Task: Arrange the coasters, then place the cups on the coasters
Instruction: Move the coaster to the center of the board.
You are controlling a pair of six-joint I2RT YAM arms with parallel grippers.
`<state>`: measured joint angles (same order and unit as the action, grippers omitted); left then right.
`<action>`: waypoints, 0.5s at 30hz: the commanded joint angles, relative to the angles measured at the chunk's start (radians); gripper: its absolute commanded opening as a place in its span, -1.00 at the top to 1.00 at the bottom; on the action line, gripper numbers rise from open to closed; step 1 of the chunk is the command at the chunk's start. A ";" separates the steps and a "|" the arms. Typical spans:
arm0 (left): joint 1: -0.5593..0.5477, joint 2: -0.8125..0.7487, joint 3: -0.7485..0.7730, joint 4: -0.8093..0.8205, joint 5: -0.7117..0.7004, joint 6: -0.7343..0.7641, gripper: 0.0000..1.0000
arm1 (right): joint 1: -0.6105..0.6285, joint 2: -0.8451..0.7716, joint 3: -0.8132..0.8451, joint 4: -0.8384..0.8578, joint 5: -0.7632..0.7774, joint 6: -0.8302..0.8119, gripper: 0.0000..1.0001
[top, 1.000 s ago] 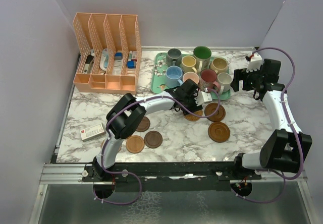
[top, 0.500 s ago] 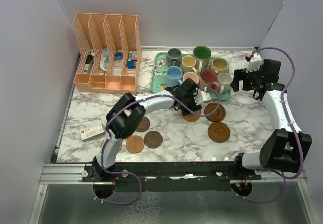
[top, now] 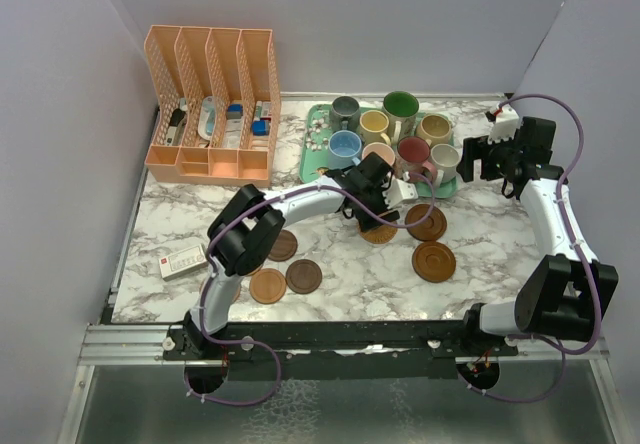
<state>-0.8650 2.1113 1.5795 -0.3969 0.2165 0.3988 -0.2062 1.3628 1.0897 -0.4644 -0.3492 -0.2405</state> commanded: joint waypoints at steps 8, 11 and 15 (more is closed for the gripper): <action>0.056 -0.353 -0.264 -0.055 -0.024 0.103 -0.41 | -0.002 0.010 -0.005 -0.006 -0.005 -0.011 -0.68; 0.098 -0.469 -0.379 -0.092 -0.047 0.125 -0.42 | -0.001 0.012 -0.004 -0.007 -0.007 -0.011 -0.68; 0.167 -0.614 -0.516 -0.150 -0.054 0.146 -0.47 | -0.001 0.020 -0.002 -0.010 -0.009 -0.013 -0.68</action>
<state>-0.7517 1.6146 1.1610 -0.4637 0.1909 0.5011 -0.2058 1.3674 1.0897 -0.4644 -0.3496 -0.2409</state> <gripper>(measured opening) 0.722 0.840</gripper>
